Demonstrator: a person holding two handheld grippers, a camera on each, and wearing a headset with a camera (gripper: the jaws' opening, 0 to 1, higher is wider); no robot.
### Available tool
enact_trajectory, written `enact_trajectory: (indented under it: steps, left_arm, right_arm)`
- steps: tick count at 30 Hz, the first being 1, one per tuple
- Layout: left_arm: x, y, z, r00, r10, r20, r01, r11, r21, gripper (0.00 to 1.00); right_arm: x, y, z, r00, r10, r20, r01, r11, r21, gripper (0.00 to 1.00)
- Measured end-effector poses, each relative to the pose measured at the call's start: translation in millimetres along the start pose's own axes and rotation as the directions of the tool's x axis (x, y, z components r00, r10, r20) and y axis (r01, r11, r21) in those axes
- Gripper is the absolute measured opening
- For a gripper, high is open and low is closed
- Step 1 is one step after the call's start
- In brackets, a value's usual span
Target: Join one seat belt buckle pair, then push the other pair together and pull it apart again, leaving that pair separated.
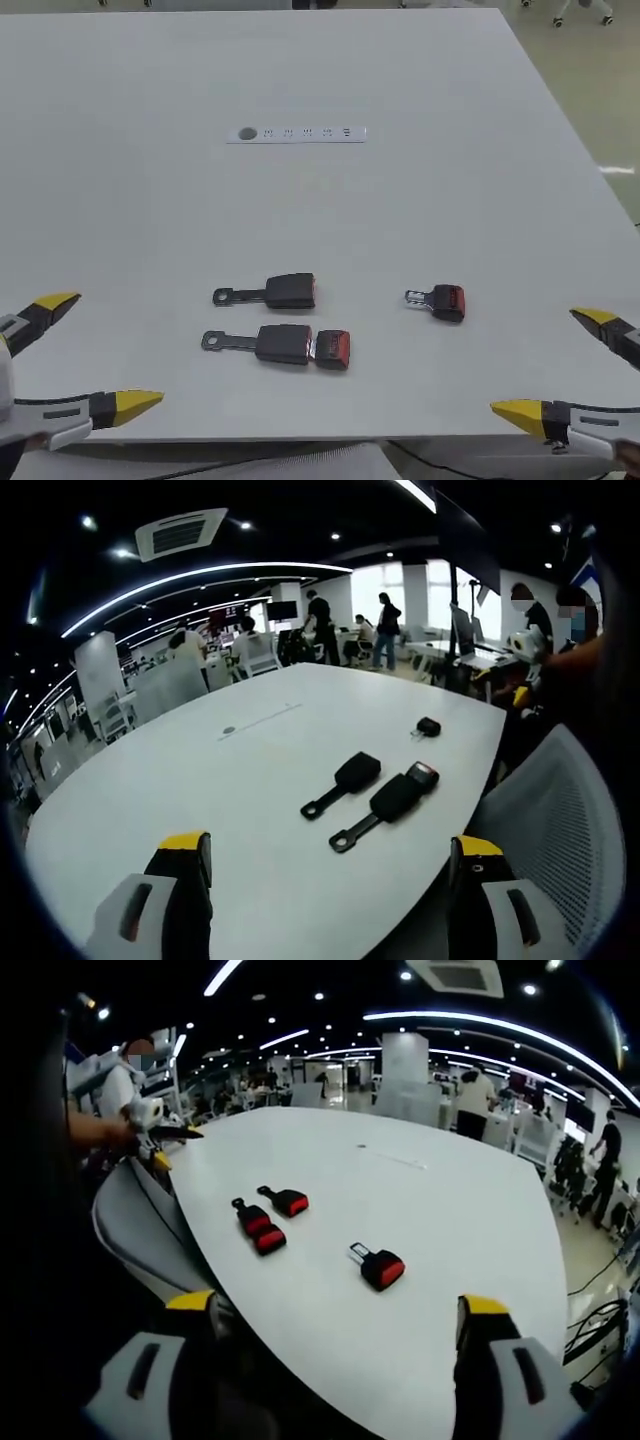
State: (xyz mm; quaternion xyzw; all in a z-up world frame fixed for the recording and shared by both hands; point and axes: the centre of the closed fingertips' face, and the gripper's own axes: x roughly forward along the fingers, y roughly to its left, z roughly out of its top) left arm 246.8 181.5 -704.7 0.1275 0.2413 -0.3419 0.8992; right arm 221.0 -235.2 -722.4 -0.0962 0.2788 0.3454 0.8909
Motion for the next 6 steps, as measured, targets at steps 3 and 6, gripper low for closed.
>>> enact_trajectory:
  steps: [3,6]
  left_arm:
    - [-1.9,0.9,-1.3,1.0000,0.006,-0.002,-0.006,1.000,0.007,1.00]
    - [-2.7,0.6,-2.8,1.0000,0.005,-0.003,-0.005,1.000,0.009,1.00]
  right_arm:
    - [0.5,-0.4,-1.7,1.0000,0.002,-0.005,-0.002,1.000,0.004,1.00]
    - [1.5,-2.3,-4.3,0.9999,-0.003,-0.013,0.003,1.000,0.009,1.00]
